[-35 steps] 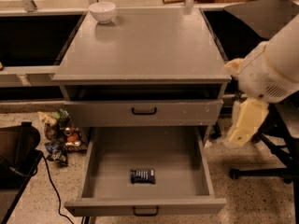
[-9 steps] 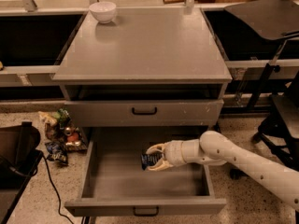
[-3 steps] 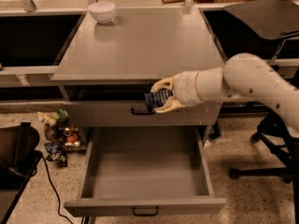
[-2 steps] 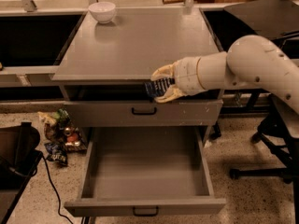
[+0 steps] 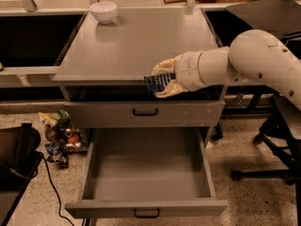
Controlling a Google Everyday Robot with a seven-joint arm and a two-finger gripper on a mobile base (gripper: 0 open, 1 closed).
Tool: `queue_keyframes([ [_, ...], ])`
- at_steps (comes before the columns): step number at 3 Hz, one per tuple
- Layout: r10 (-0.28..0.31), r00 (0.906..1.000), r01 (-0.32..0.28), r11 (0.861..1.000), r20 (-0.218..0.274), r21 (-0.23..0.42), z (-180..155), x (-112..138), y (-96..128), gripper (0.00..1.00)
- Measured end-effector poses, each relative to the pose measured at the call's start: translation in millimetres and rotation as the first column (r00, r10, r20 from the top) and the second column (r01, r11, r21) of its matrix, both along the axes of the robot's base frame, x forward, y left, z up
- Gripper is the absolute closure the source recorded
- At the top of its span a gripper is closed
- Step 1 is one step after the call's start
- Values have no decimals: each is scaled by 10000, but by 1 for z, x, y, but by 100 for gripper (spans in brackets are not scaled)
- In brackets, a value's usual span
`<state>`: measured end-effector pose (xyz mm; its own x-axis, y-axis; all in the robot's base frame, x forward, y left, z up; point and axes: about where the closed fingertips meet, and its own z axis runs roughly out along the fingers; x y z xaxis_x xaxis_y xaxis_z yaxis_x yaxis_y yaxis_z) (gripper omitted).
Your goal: Pick rxbar blueberry from middle drawer and place on counter
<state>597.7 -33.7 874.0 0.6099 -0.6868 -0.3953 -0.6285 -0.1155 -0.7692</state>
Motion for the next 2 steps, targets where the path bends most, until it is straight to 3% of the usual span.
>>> queue_keyframes([
  [1,-564,9980,533,9936,281,994,39,30,-12,100],
  [2,-1083,9939,1017,9736,215,2046,78,73,-29,100],
])
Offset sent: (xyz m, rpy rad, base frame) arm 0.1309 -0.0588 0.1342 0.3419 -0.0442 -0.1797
